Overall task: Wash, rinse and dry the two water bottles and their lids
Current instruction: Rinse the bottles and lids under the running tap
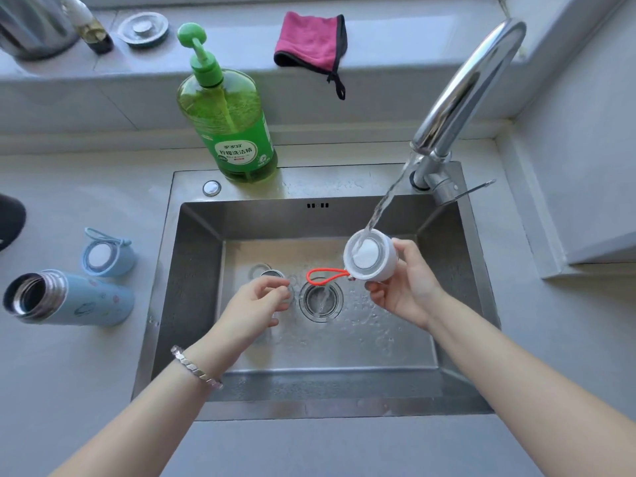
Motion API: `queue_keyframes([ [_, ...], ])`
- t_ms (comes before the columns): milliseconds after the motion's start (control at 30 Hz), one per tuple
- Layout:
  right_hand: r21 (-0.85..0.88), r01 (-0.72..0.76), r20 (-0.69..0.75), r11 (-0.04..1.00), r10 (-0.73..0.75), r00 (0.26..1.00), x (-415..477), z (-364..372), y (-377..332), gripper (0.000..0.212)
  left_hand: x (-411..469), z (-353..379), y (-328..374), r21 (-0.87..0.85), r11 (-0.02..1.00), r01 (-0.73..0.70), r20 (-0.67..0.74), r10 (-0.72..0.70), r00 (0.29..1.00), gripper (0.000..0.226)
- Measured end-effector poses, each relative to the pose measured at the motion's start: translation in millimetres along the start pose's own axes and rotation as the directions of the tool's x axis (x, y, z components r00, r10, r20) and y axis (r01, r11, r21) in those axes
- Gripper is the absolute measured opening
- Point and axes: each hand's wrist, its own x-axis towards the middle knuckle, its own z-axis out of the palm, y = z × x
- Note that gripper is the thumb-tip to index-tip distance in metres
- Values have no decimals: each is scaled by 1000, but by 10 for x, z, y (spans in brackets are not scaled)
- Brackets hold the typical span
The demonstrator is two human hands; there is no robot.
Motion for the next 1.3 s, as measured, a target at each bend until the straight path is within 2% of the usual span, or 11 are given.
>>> queue_keyframes([
  [267,-93,-88,118,992,99,988,27,294,-24,41,-88,-142,70,33,988,-152,-61,154,986,17],
  [400,-311,89,-65,946,-115,991,-48,274,55,32,-147,-139,72,42,977,-211,-67,214,975,11],
  [467,-633,214,-108,744,-358,928,-155,253,107,33,-175,-108,58,54,973,-224,-63,227,972,12],
  [533,-932,179,-14,316,-523,852,-306,246,184,42,-209,-70,19,63,972,-225,-45,228,973,14],
  [567,-985,135,52,109,-561,826,-391,264,225,48,-235,-56,-6,72,972,-225,-34,228,973,16],
  [633,-986,146,163,-80,-627,762,-521,310,303,56,-293,-54,-77,82,973,-217,-10,219,976,21],
  [800,-975,218,142,53,-608,781,-625,488,432,50,-462,-154,-284,27,974,-227,75,224,972,59],
  [933,-777,325,72,540,-437,897,-611,903,654,29,-646,-286,-427,22,942,-335,37,334,942,77],
  [1000,-663,304,95,684,-326,941,-581,1155,790,26,-721,-440,-517,31,917,-398,-71,399,914,70],
  [1167,-651,227,234,724,-93,968,-469,1664,1064,31,-851,-966,-879,146,918,-370,-337,397,854,60],
  [1300,-782,238,204,576,-124,971,-306,1770,1198,30,-789,-1587,-1308,325,944,-51,-558,236,796,63],
])
